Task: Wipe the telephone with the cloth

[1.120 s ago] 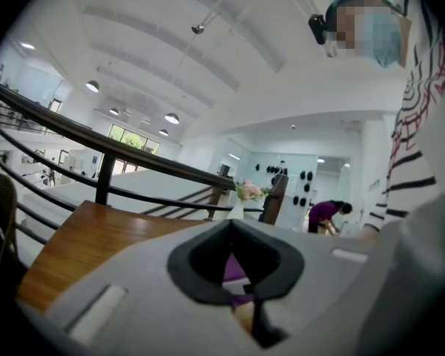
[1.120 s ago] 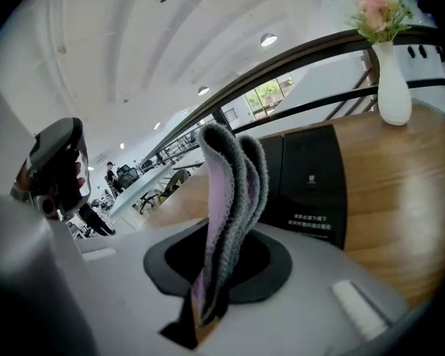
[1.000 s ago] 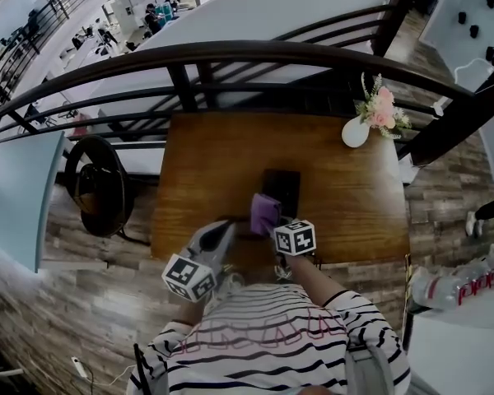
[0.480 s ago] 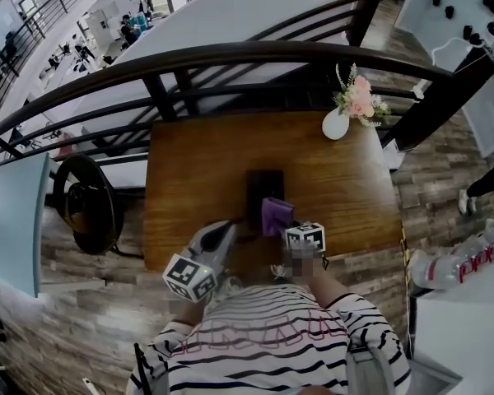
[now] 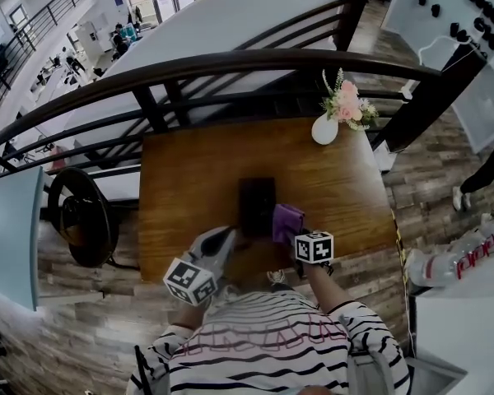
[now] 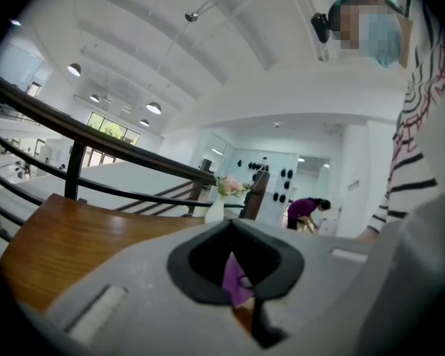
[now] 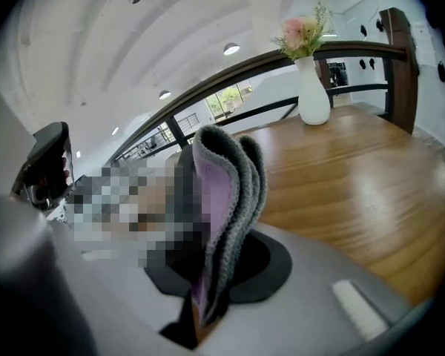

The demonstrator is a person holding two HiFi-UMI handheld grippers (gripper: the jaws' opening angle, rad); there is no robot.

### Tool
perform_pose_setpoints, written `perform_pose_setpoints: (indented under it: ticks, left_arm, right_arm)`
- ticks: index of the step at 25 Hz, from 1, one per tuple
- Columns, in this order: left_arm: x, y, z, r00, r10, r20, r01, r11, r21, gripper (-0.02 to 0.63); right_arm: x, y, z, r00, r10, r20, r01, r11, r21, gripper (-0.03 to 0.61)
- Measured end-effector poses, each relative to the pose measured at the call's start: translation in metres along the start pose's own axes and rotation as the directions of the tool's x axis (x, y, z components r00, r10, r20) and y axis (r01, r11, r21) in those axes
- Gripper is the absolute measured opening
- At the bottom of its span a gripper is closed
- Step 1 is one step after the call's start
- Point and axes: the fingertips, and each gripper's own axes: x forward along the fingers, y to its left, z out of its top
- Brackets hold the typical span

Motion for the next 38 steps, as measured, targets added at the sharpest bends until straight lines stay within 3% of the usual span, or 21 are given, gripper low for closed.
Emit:
perform_pose_setpoints:
  ticks: [7,17,29,38]
  left_arm:
    - [-0.002,0.002,0.005,1.0,0.007,0.007,-0.007,1.0,0.002,0.0]
    - [-0.007,0.007,0.01,1.0,0.015,0.013,-0.015,1.0,0.009,0.0]
    - [-0.009,0.01,0.013,1.0,0.017,0.016,-0.017,1.0,0.01,0.0]
    - [-0.011,0.01,0.014,0.999,0.032,0.031,-0.033,0.999,0.015,0.0]
  right_arm:
    - [-0.022,0.039,0.041,0.986,0.096,0.137,-0.096,0.995,-0.009,0.049]
    - [-0.067,0.079,0.087,0.932,0.196,0.305,-0.209,0.978,0.009,0.051]
    - [-0.106,0.097,0.096,0.894,0.185,0.408,-0.205,0.979,0.005,0.049]
    - [-0.111,0.108,0.099,0.882,0.208,0.422,-0.218,0.976,-0.026,0.049]
